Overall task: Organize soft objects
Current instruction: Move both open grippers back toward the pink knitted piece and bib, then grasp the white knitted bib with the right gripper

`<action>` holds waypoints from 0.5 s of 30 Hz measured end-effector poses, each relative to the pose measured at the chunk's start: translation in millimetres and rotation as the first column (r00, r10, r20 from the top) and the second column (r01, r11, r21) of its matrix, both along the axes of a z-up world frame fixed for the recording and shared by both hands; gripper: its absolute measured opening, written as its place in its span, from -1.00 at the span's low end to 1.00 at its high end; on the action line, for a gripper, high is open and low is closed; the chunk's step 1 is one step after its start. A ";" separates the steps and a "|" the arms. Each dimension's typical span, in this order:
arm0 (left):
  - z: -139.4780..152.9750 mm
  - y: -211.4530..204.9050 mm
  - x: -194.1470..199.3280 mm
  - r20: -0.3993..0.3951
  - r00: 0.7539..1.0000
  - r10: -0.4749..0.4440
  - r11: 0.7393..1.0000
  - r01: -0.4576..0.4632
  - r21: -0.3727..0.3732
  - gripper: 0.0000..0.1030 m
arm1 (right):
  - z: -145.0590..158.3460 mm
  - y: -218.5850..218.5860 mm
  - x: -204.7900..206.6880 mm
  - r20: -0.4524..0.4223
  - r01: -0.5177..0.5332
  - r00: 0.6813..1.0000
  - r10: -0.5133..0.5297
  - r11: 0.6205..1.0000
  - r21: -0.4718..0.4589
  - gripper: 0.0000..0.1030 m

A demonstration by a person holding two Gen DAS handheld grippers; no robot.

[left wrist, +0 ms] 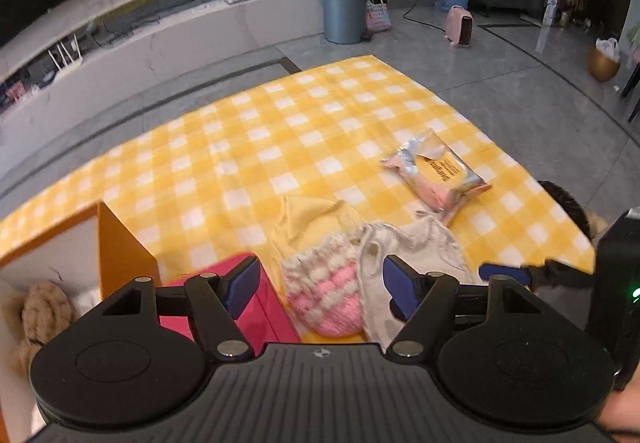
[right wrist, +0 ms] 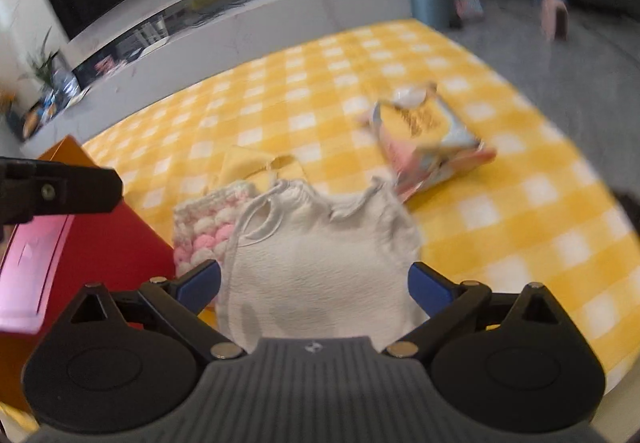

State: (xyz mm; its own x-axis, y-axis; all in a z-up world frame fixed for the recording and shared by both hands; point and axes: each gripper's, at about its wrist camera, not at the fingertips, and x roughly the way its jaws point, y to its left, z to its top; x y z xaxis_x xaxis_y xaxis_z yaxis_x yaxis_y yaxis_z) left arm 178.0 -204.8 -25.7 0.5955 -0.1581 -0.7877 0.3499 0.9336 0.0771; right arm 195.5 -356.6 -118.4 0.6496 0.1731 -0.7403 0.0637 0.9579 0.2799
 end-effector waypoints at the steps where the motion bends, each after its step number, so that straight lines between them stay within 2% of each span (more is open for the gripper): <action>1: 0.3 -1.5 1.2 0.007 1.000 0.002 1.000 -0.002 0.013 0.60 | -2.6 4.1 0.3 0.008 0.027 1.000 -0.026 0.999 -0.021 0.95; 3: 1.6 -3.5 2.9 0.014 1.000 0.005 1.000 -0.005 0.030 0.60 | -8.8 13.3 2.1 0.024 0.050 0.999 -0.048 0.995 -0.085 0.95; 5: 4.6 -4.3 3.2 0.024 1.000 0.009 1.000 -0.010 0.027 0.61 | -17.1 19.4 6.8 -0.009 0.038 0.999 -0.040 0.991 -0.129 0.95; 9: 10.0 -8.5 4.1 0.025 1.000 0.008 1.000 -0.008 -0.010 0.61 | -28.8 14.6 11.0 -0.057 0.065 0.996 -0.073 0.990 -0.123 0.95; 11: 8.7 -14.1 2.3 0.029 1.000 -0.011 1.000 0.011 0.003 0.61 | -30.8 12.0 12.5 -0.069 0.047 0.996 -0.056 0.992 -0.118 0.95; 15: 2.4 -23.7 0.6 0.044 0.999 -0.018 0.999 0.017 0.030 0.61 | -34.1 15.8 12.0 -0.071 -0.037 0.997 0.025 0.985 -0.171 0.95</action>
